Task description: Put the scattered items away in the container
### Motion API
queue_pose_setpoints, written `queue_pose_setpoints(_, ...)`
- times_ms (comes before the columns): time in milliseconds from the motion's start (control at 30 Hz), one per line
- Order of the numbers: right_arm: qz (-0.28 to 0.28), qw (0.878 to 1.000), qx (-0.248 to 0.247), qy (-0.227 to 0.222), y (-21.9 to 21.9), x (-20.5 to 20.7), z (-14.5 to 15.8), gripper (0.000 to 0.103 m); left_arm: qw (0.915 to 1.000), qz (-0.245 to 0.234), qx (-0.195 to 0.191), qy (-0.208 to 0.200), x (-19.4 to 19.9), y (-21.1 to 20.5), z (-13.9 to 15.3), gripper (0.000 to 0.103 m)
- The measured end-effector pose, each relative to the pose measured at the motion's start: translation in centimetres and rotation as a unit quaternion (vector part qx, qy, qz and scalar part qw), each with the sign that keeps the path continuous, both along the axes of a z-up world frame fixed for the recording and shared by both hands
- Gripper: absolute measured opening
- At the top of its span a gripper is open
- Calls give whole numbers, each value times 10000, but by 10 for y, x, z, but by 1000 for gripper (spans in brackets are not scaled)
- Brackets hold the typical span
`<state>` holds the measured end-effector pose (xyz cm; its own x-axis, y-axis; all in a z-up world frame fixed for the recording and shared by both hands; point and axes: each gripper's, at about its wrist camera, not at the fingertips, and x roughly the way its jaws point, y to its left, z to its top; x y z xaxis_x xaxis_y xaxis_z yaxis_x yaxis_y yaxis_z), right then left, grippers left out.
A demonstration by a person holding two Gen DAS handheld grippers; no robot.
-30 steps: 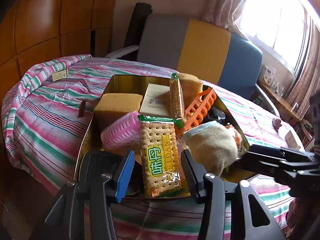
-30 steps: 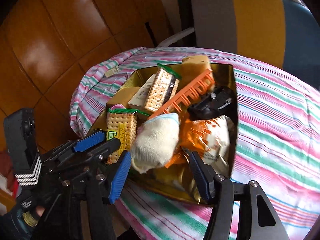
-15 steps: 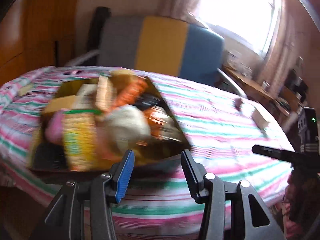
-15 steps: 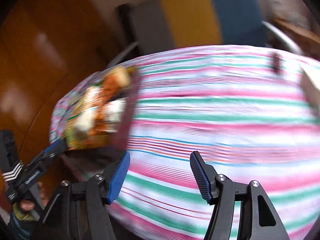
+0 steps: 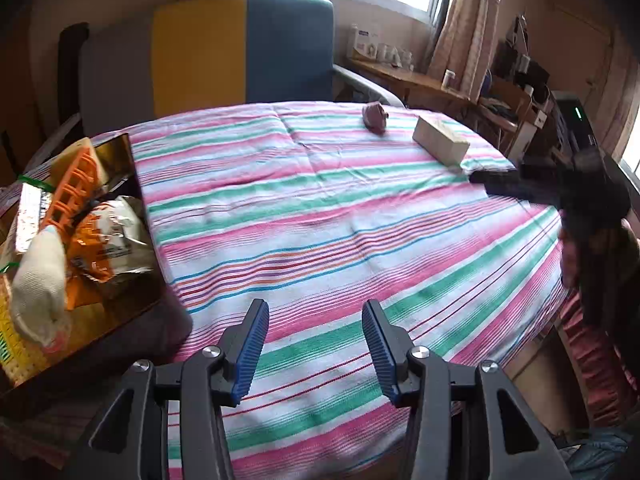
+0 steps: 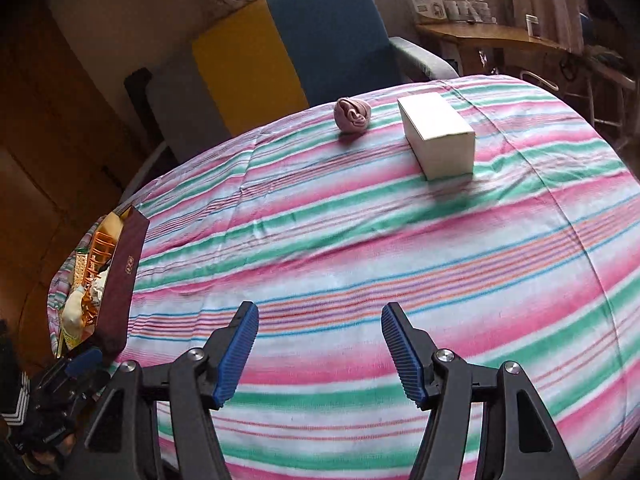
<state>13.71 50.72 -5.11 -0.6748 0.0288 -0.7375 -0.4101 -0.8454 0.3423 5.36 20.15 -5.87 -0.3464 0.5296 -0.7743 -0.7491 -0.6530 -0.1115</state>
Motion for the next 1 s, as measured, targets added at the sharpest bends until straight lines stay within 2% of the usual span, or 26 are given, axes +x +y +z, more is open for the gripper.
queue_pose_setpoints(167,266,9995,180,3,19,-66,9,65,9997,-103,-145,-139,-6,5,-15,49)
queue_pose_setpoints(367,363,9976,531,-257,51,-150,11,65,9992,-90,-46,-375,-17,1,-31,49)
queue_pose_setpoints(533,-22,9951,812,-570,87,-212,2,66,9986,-136,164,-477,-21,-3,-34,51)
queue_pose_setpoints(633,-354,9898,1028,-923,105,-243,-10,67,9976,-50,309,-611,-25,-5,-34,52)
queue_pose_setpoints(733,-439,9861,909,-1317,119,-264,-31,67,9969,-8,379,-689,-27,-7,-34,52)
queue_pose_setpoints(800,-398,9836,1035,-1425,119,-269,-39,51,9968,-2,386,-695,-27,-8,-34,53)
queue_pose_setpoints(833,-330,9839,1092,-1374,117,-268,-39,40,9969,2,386,-692,-27,-8,-33,53)
queue_pose_setpoints(933,12,9872,1114,-1138,102,-257,-33,39,9968,30,400,-694,-27,-8,-33,53)
queue_pose_setpoints(1000,439,9875,1158,-971,79,-244,-26,39,9968,64,403,-684,-26,-8,-34,54)
